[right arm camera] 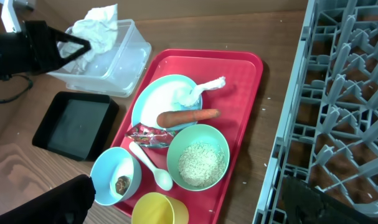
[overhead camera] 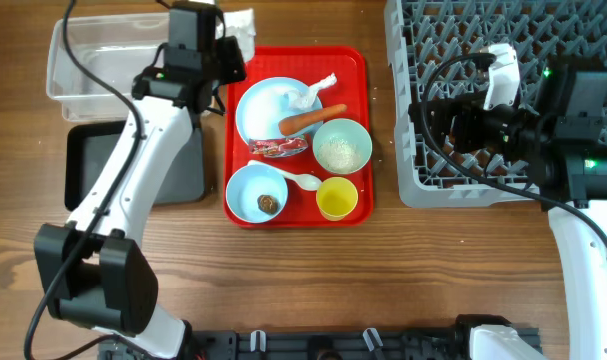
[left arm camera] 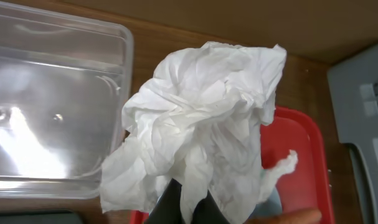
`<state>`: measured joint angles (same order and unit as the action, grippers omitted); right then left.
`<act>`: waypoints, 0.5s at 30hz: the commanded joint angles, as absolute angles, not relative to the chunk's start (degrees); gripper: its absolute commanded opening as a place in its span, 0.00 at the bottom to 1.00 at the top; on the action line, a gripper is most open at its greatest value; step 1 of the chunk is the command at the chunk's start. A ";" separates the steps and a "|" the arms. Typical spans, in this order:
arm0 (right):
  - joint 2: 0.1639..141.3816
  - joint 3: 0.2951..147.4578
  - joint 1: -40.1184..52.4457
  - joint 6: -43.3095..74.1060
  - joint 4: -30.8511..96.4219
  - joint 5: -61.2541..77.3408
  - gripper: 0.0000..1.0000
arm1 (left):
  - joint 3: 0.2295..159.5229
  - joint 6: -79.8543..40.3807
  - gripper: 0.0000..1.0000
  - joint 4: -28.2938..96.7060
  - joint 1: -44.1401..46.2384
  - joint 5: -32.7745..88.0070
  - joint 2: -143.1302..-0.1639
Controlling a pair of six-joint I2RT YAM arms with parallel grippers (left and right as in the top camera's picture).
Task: Sort waste into correct bins and load items into the dishwasher rack
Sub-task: 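Carry tissue with left gripper and drop into clear plastic bin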
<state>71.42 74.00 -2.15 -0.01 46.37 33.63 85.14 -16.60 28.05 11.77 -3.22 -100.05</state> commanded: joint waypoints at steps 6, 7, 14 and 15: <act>71.92 75.31 -2.07 0.64 46.76 33.93 0.99 | 85.19 -15.64 0.04 27.62 -2.74 -10.07 -101.54; 71.92 75.31 -2.07 0.64 46.74 33.93 0.99 | 85.19 -15.64 0.26 27.42 -3.99 -9.67 -102.54; 71.92 75.31 -2.07 0.64 47.20 33.95 1.00 | 85.19 -15.62 1.00 18.13 -5.37 -9.45 -109.01; 71.92 75.31 -2.07 0.62 47.22 33.93 0.99 | 85.19 -15.59 1.00 17.45 -5.26 -9.37 -109.01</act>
